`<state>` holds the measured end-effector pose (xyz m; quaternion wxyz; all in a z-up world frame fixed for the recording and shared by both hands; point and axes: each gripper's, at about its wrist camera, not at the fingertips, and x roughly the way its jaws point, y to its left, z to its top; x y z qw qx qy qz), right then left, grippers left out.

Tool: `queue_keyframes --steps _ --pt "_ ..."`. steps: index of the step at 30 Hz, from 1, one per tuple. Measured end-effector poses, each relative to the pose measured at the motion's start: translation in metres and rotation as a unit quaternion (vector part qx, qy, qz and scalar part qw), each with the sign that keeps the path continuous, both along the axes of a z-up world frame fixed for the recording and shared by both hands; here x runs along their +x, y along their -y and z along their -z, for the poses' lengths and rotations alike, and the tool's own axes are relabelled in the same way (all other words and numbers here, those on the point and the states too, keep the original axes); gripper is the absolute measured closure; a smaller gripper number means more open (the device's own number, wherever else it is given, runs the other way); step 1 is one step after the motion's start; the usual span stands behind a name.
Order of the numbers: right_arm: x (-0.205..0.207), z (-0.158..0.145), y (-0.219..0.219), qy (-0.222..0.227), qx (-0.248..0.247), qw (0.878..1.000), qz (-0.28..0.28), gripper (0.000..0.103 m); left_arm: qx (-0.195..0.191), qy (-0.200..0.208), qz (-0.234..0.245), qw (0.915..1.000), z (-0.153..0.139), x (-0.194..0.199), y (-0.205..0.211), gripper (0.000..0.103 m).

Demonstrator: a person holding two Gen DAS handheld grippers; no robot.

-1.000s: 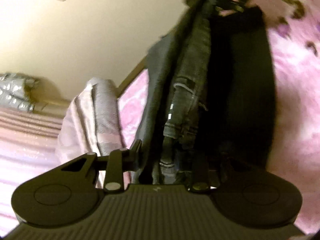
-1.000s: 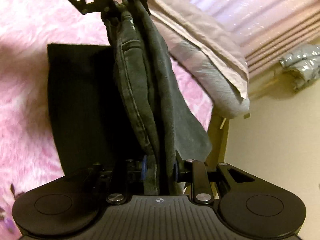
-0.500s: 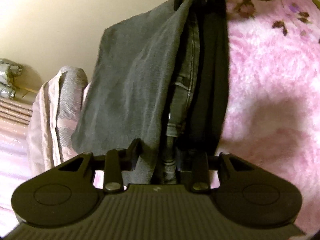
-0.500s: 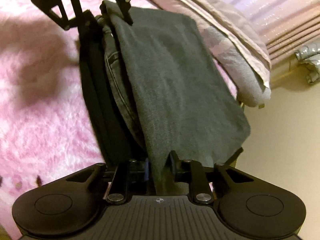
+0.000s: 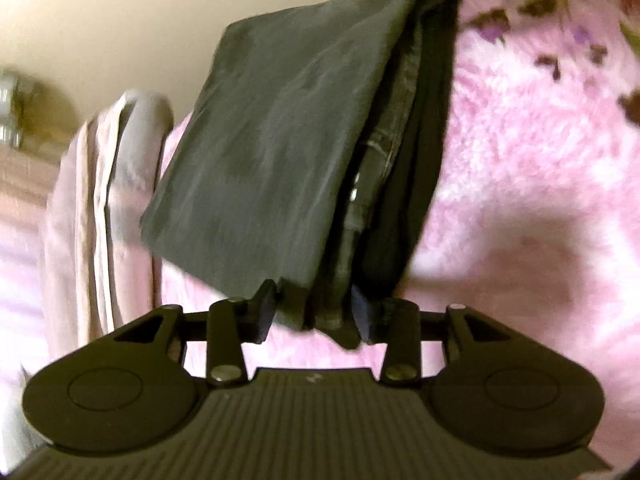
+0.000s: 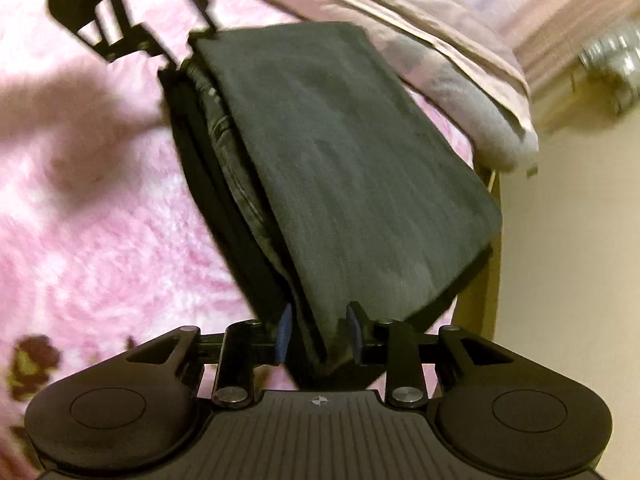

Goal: Fold clothes

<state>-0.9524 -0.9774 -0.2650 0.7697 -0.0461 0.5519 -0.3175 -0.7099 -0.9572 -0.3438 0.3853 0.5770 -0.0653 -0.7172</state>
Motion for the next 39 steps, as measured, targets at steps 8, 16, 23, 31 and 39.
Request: queue_keyframes --steps 8,16,23,31,39 --pt "-0.014 -0.047 0.069 0.194 0.095 0.964 0.155 0.024 0.006 -0.155 -0.149 0.9766 -0.052 0.013 0.062 0.067" --pt "-0.005 -0.007 0.149 0.253 0.192 0.918 0.239 0.047 0.090 -0.226 -0.230 0.9423 -0.018 0.018 0.128 0.067" --pt "-0.012 0.004 0.145 0.231 0.226 0.912 0.253 0.047 0.121 -0.223 -0.242 0.9366 -0.016 0.023 0.121 0.067" --pt "-0.030 -0.048 0.202 0.288 0.142 0.909 0.266 0.046 0.069 -0.246 -0.240 0.9366 -0.053 0.036 0.167 0.069" --pt "-0.033 0.001 0.279 0.287 0.167 0.891 0.310 0.047 0.098 -0.271 -0.279 0.9160 -0.018 0.047 0.223 0.070"
